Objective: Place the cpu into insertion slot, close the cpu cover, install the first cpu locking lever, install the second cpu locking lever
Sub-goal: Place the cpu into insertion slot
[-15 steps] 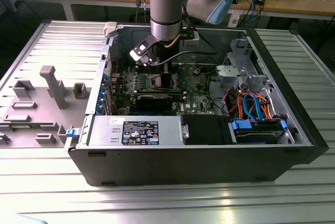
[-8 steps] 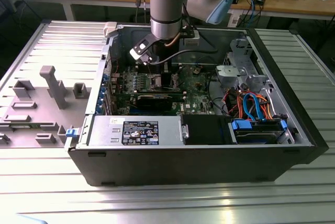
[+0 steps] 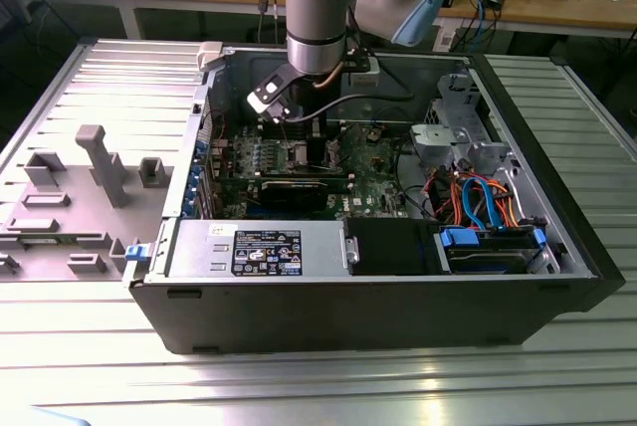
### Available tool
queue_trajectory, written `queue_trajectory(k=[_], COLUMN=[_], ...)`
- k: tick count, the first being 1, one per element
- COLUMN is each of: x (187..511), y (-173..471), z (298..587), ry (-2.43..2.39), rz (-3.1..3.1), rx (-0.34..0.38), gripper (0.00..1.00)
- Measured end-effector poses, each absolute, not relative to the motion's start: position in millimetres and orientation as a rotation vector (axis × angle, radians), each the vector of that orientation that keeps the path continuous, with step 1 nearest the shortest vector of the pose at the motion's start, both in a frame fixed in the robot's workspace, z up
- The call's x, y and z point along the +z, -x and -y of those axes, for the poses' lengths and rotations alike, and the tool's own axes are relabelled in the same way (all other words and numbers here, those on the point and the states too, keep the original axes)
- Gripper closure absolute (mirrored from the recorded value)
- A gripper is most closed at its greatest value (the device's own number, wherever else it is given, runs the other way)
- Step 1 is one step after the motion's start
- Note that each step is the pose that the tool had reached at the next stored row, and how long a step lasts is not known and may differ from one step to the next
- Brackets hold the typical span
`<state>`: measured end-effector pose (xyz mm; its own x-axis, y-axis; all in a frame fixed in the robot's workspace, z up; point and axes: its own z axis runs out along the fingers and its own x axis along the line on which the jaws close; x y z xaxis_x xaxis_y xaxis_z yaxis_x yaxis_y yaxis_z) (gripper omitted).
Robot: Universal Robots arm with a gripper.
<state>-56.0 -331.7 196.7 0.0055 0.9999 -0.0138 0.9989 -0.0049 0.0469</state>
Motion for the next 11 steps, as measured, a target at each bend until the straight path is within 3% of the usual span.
queue_trajectory(k=[11], x=[196.6], y=[55.1], z=[329.6], ry=[-2.195], rz=[-2.186], rx=[0.035], gripper=[0.33])
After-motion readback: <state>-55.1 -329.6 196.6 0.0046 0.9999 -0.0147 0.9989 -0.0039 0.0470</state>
